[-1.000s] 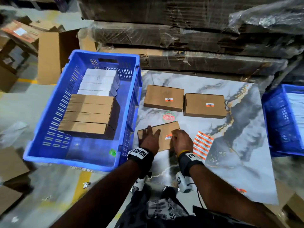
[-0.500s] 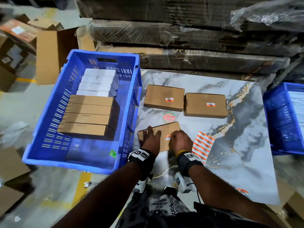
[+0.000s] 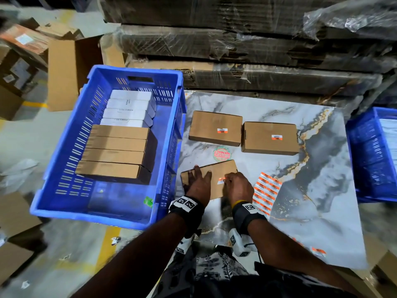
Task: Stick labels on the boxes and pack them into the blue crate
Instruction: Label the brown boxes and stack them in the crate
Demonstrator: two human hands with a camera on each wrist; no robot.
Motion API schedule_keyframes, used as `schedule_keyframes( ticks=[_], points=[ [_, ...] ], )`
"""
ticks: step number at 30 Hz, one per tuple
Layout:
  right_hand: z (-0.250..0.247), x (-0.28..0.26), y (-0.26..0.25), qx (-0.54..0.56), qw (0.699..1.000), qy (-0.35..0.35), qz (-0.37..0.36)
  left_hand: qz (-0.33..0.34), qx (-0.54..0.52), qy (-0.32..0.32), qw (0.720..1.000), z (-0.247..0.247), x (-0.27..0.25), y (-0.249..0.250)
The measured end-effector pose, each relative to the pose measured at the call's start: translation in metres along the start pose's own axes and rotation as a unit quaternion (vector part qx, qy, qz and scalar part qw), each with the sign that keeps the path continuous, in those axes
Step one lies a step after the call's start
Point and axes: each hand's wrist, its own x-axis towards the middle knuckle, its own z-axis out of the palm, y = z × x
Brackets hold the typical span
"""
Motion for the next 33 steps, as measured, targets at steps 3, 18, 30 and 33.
schedule_keyframes(
  ticks=[3, 18, 30, 33],
  points=[
    [-0.0016, 0.0010, -0.0015, -0.034, 0.999, -0.009, -0.014, 0.005, -0.007, 0.013, 1.000, 0.0025, 0.0006, 0.0000],
    [0.0007, 0.0015, -0.0052, -0.044, 0.999, -0.002, 0.009, 0.003, 0.011, -0.002, 1.000, 0.0037, 0.0016, -0.0003],
    [0.0055, 0.0050, -0.0042, -0.036, 0.999, 0.003, 0.009, 0.005, 0.007, 0.010, 1.000, 0.0048, 0.0010, -0.0002],
    [0.0069, 0.0046, -0.0034, -0.030, 0.999, 0.004, 0.014, 0.003, 0.006, 0.009, 1.000, 0.0047, 0.0009, 0.0001]
  ],
)
